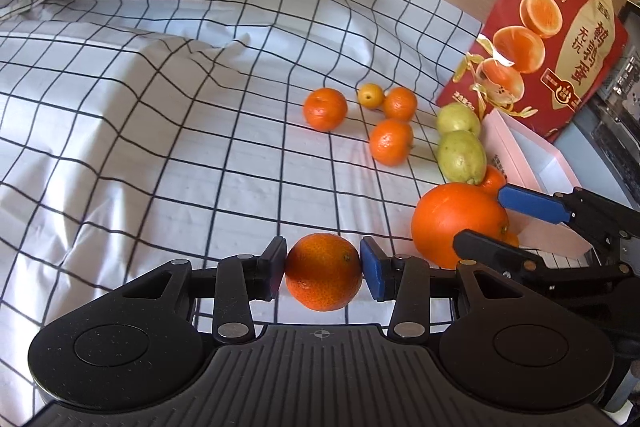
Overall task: Organize fruits
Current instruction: 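Grasp the large orange with the right tool while the left tool holds the tangerine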
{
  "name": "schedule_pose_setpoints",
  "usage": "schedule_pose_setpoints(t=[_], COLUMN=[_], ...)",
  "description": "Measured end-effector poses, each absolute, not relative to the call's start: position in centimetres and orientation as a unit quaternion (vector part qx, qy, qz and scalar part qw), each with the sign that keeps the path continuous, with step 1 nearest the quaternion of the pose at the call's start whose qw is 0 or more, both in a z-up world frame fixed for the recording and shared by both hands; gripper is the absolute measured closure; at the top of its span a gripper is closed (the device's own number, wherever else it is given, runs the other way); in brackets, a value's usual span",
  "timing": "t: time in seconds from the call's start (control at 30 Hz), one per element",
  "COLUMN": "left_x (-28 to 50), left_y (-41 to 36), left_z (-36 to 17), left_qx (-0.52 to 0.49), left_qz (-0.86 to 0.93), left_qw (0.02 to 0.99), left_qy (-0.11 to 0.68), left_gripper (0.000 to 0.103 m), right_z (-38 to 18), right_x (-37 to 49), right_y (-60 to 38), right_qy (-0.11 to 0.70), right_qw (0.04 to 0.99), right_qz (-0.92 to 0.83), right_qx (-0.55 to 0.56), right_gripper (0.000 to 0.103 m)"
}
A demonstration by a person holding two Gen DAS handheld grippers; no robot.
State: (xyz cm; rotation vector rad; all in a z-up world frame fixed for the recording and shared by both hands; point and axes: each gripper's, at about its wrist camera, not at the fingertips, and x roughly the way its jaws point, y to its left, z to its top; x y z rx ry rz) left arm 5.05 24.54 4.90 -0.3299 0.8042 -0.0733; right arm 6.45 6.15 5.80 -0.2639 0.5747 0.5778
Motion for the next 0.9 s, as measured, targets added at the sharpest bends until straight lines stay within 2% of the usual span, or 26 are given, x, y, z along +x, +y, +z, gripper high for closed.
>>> schedule_pose_setpoints(t=[0.13, 0.2, 0.27, 0.47, 0.67, 0.8, 0.9], left_x=[4.6, 4.6, 4.6, 4.8, 4.9, 5.0, 4.9], left_y=[24.9, 25.0, 25.0, 24.5, 24.0, 23.7, 23.2], left_z=[4.9, 4.8, 4.7, 4.7, 4.5, 4.3, 4.3], left_qx=[-0.165, -0.167, -0.166, -0.163, -0.159, -0.155, -0.149], left_qz=[-0.029, -0.027, -0.027, -0.034, -0.038, -0.044, -0.053], left_qw=[0.906, 0.905, 0.905, 0.903, 0.902, 0.900, 0.898], left_qy=[0.388, 0.389, 0.392, 0.395, 0.400, 0.406, 0.411], left_gripper=[0.057, 0.057, 0.057, 0.057, 0.057, 0.057, 0.057], right_z=[5.4, 4.3, 3.5, 1.9, 0.4, 0.4, 0.5], right_x=[6.4, 7.1, 8.1, 9.7, 10.4, 10.5, 10.5], right_y=[7.1, 7.2, 6.4, 4.8, 3.3, 3.3, 3.6], right_qy=[0.265, 0.263, 0.284, 0.343, 0.384, 0.379, 0.376], right_qw=[0.914, 0.919, 0.917, 0.902, 0.889, 0.891, 0.892], right_qz=[0.263, 0.224, 0.224, 0.238, 0.242, 0.244, 0.243], right_qx=[-0.161, -0.187, -0.170, -0.114, -0.061, -0.059, -0.065], right_gripper=[0.033, 0.028, 0.025, 0.025, 0.025, 0.034, 0.034])
